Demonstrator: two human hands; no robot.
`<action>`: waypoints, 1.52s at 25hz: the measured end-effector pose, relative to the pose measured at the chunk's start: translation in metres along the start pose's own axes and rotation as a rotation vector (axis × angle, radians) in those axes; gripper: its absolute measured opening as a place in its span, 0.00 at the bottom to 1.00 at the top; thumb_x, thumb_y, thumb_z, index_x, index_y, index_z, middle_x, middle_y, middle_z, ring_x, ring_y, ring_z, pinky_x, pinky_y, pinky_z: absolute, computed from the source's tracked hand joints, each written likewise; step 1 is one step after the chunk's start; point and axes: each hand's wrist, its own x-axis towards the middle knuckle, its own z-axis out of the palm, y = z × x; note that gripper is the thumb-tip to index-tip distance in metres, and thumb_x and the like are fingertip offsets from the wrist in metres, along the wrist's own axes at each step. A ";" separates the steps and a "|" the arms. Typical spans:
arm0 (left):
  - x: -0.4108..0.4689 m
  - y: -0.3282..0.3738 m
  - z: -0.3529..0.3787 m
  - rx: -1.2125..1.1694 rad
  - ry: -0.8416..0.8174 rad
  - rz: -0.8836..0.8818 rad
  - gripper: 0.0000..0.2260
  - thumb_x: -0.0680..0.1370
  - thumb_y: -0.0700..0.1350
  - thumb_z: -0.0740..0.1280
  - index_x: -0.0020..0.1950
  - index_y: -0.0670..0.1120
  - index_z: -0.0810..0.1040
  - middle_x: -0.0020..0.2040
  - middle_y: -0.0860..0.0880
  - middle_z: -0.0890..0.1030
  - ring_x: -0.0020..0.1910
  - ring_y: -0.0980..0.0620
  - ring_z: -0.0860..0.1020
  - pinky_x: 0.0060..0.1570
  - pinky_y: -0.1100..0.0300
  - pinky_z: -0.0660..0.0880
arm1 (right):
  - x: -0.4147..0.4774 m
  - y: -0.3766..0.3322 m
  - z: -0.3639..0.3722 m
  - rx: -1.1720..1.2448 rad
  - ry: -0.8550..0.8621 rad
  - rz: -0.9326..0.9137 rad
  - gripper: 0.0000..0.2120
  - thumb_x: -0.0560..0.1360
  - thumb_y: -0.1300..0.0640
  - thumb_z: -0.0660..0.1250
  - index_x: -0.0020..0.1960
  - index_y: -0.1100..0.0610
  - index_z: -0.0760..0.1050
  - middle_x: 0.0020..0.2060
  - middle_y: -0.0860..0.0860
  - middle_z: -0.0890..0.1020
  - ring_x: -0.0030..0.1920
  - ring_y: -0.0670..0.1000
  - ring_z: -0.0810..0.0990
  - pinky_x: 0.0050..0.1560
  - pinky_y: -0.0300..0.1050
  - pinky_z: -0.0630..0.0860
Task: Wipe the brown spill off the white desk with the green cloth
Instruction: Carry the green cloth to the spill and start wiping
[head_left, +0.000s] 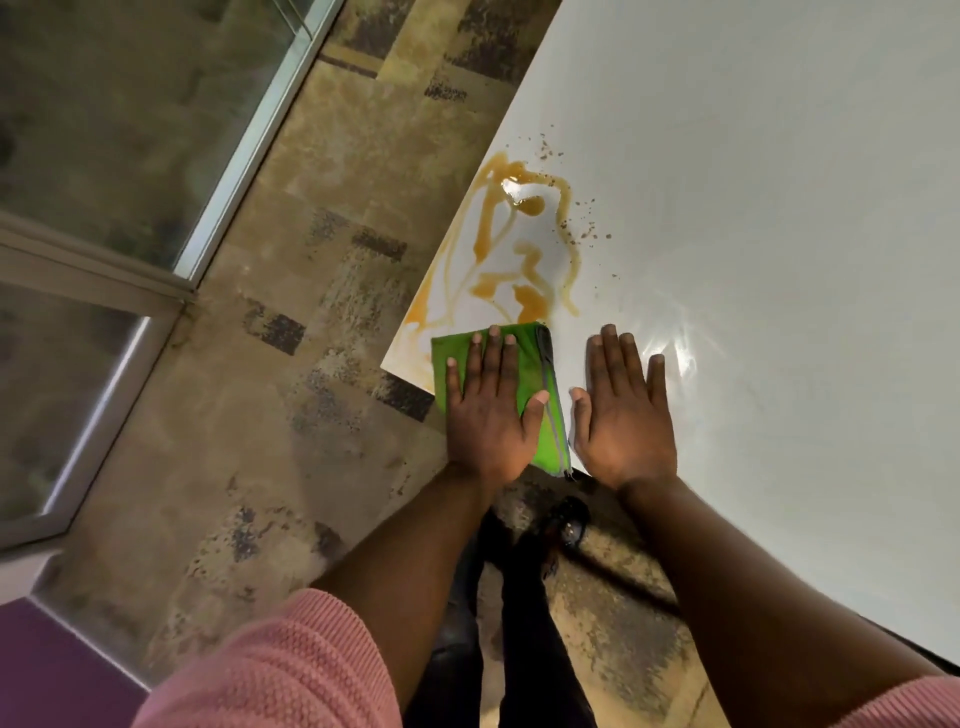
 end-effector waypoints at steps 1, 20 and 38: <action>-0.004 0.009 0.003 -0.006 -0.001 -0.056 0.34 0.84 0.63 0.48 0.83 0.43 0.54 0.84 0.43 0.54 0.84 0.44 0.50 0.81 0.38 0.48 | 0.001 0.000 0.002 -0.001 0.009 -0.005 0.31 0.86 0.47 0.48 0.85 0.60 0.51 0.85 0.56 0.52 0.85 0.56 0.49 0.83 0.62 0.44; 0.015 0.047 -0.015 -0.842 0.327 -0.901 0.31 0.85 0.45 0.61 0.81 0.32 0.51 0.83 0.35 0.44 0.83 0.38 0.43 0.82 0.48 0.45 | 0.003 0.001 0.013 -0.018 0.062 -0.011 0.32 0.85 0.44 0.47 0.84 0.59 0.51 0.84 0.57 0.54 0.85 0.56 0.49 0.83 0.64 0.45; 0.038 -0.038 -0.011 -0.521 0.236 -0.776 0.30 0.86 0.50 0.56 0.82 0.35 0.51 0.84 0.37 0.46 0.83 0.34 0.44 0.81 0.43 0.46 | 0.001 -0.003 0.011 -0.042 0.032 0.010 0.32 0.84 0.44 0.45 0.85 0.58 0.51 0.85 0.56 0.53 0.85 0.54 0.46 0.83 0.59 0.41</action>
